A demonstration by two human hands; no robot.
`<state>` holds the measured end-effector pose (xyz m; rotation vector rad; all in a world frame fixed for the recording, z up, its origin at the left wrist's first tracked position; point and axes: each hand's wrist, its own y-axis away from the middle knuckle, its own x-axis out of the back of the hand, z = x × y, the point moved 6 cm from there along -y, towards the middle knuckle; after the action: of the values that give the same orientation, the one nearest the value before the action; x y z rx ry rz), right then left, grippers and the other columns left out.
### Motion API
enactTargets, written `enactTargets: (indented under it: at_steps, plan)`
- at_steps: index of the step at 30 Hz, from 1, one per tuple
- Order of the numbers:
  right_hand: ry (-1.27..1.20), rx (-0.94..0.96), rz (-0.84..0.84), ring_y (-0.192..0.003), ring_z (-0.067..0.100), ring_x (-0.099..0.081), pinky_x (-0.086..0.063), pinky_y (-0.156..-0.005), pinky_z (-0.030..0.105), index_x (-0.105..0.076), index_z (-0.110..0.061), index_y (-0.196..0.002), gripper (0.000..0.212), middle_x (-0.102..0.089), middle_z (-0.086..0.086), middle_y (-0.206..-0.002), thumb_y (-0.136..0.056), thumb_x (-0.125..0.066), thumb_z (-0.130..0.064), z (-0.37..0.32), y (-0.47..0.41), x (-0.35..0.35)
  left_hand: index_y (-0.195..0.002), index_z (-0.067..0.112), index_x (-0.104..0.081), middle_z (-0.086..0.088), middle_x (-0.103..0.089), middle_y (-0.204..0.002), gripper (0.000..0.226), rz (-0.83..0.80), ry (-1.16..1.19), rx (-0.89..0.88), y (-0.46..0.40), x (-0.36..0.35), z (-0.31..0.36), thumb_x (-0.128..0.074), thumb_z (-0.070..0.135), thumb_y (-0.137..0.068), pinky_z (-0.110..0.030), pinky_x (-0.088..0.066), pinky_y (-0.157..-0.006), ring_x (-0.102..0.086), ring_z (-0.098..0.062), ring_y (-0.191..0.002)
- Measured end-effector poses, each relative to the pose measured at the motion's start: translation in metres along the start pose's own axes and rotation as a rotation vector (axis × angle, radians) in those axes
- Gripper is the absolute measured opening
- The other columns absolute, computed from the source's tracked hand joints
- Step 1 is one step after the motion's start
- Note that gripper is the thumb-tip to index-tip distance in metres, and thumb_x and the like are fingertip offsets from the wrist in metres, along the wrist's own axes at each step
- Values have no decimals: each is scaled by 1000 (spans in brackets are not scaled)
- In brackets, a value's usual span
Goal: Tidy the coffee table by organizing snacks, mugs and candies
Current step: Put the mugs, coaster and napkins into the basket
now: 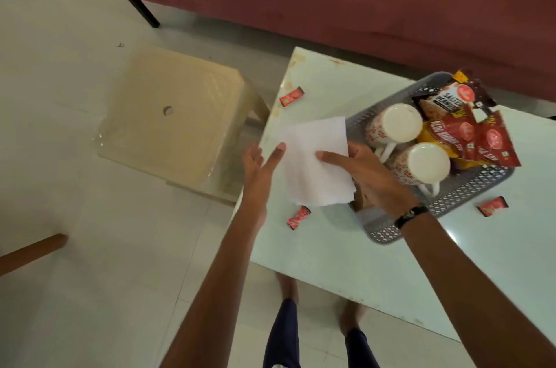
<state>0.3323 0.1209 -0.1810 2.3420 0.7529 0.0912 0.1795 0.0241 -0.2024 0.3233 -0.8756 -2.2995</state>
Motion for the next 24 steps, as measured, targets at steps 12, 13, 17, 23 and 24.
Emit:
enactTargets:
  at_steps: [12,13,17,23,24]
  plan:
    - [208,-20,51,-88,7,-65,-53,-66,20,-62,-28,-101,23,-69,-14,-95,-80,-72,-27,22,50,87,-109,8,-64,-11,-71,-104,39,-152,-15,159,51,-90,-42,-77,17,-73,-41,-56,-81,-66,-30,-98]
    - [283,-24,68,-91,8,-64,-52,-70,23,-60,-27,-106,30,-67,-13,-98,-79,-74,-28,31,54,93,-106,6,-65,-10,-70,-102,35,-101,-107,133,54,-91,-49,-76,11,-73,-36,-56,-78,-66,-28,-94]
    - [627,15,232,-93,19,-61,-53,-82,35,-59,-14,-116,42,-66,3,-109,-79,-73,-26,65,67,107,-100,5,-68,-8,-71,-96,26,-12,-490,15,76,-98,-73,-72,15,-77,-21,-51,-61,-64,-21,-81]
    - [735,240,410,-86,23,-61,-55,-75,34,-57,-6,-101,23,-65,10,-97,-82,-65,-18,51,70,99,-93,7,-63,5,-63,-83,16,102,-518,-176,91,-118,-59,-67,12,-78,-18,-46,-57,-58,-5,-67]
    - [748,303,436,-84,23,-60,-53,-73,34,-57,-4,-99,21,-65,11,-94,-81,-64,-14,41,67,97,-90,7,-63,5,-62,-80,13,120,-497,-210,90,-122,-49,-65,9,-78,-18,-44,-57,-57,-6,-66]
